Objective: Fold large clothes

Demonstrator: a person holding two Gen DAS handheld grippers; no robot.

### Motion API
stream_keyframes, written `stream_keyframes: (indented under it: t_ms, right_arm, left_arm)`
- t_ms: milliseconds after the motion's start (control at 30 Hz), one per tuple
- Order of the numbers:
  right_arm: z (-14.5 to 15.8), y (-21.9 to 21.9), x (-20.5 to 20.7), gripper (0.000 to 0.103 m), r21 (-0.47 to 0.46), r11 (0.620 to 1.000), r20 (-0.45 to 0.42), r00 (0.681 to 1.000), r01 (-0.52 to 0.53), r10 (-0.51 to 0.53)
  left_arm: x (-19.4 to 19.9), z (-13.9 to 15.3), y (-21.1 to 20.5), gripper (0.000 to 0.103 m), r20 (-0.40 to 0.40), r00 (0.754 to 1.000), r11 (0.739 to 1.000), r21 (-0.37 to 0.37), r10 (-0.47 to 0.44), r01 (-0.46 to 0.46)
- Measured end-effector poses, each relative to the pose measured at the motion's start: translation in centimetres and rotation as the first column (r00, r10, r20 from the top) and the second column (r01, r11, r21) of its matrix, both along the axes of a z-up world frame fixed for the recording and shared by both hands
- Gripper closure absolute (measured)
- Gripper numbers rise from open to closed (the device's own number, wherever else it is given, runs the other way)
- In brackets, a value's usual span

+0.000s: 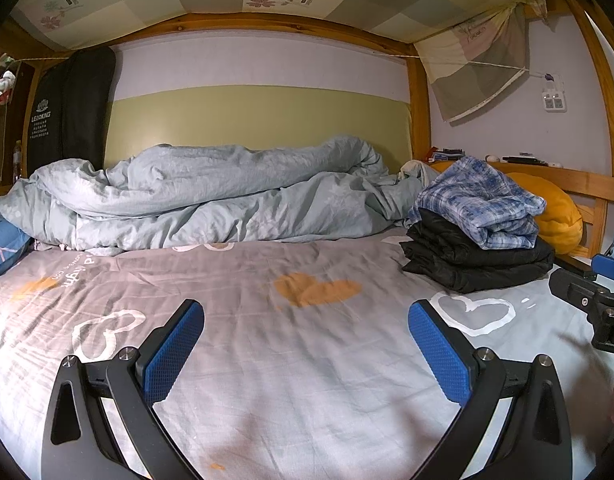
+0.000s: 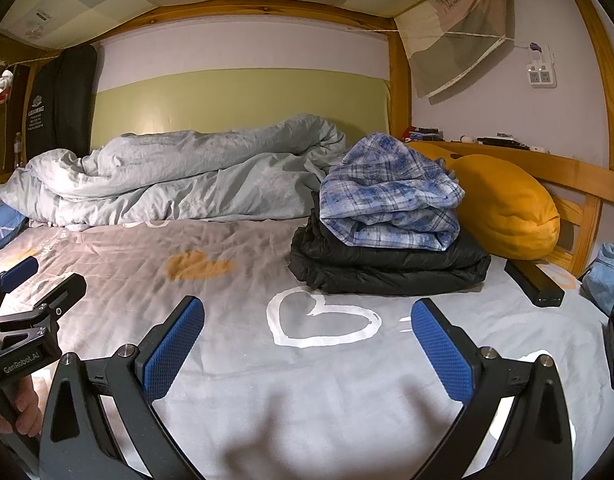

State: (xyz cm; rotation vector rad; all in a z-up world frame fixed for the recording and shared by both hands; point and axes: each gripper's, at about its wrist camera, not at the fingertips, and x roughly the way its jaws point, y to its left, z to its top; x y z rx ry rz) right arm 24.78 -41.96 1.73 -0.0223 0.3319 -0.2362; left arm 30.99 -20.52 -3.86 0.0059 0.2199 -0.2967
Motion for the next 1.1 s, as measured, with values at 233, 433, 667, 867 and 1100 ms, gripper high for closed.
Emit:
stream_keyframes:
  t_ms: [233,433,667,867,1100]
  right_arm:
    - [-0.02,-0.07,-0.02,0.0,-0.001,1.0,0.0,1.0,0.003,-0.003]
    - [-0.19,-0.4,0.02,0.0,0.011,1.0,-0.009,1.0,0.008,-0.008]
    - [-0.26,-0.39,-0.06,0.0,0.004,1.0,-0.007,1.0,0.005,-0.005]
    - [-0.26,-0.36,0.01,0.0,0.009,1.0,-0.008,1.0,0.008,-0.008]
    - [-0.27,-0.37,0.02,0.0,0.009,1.0,-0.008,1.0,0.008,-0.008]
  left_arm:
    - [-0.04,0.04,0.19,0.0,0.002,1.0,1.0,0.003,0.003,-0.003]
    - [-0.08,0.03,0.16,0.0,0.003,1.0,1.0,0.002,0.003,-0.003]
    - [-0.15,0.09,0.23,0.0,0.011,1.0,1.0,0.014,0.008,-0.008]
    - [-0.19,0.11,0.23,0.0,0.013,1.0,1.0,0.014,0.008,-0.008]
    - [-0.18,0.11,0.2,0.0,0.011,1.0,1.0,0.013,0.008,-0.009]
